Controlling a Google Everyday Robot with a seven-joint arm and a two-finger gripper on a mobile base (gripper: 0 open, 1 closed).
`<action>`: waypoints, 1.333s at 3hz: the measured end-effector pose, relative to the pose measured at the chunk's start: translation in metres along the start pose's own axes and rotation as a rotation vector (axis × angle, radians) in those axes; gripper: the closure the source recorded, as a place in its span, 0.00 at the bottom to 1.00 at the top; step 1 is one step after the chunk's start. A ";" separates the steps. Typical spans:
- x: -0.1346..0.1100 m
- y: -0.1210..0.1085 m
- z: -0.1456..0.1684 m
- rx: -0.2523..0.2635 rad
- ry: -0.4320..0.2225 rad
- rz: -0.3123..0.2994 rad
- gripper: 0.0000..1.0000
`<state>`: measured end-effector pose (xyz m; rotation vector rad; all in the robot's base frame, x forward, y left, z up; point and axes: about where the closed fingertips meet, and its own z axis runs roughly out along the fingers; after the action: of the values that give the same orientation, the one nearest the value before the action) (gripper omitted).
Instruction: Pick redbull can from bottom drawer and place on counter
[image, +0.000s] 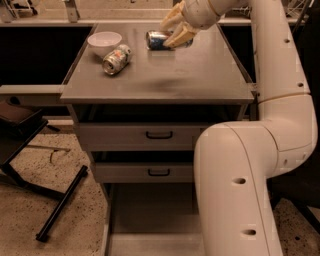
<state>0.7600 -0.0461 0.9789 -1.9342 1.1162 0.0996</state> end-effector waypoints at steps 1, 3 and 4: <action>-0.002 0.017 0.037 -0.061 -0.091 0.022 1.00; -0.007 0.048 0.096 -0.170 -0.233 0.058 1.00; -0.007 0.057 0.110 -0.194 -0.271 0.072 1.00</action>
Offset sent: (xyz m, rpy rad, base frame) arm 0.0448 0.0418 -0.0564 0.0667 0.2656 0.2588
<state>0.7507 0.0254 0.8777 -1.9785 1.0232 0.5107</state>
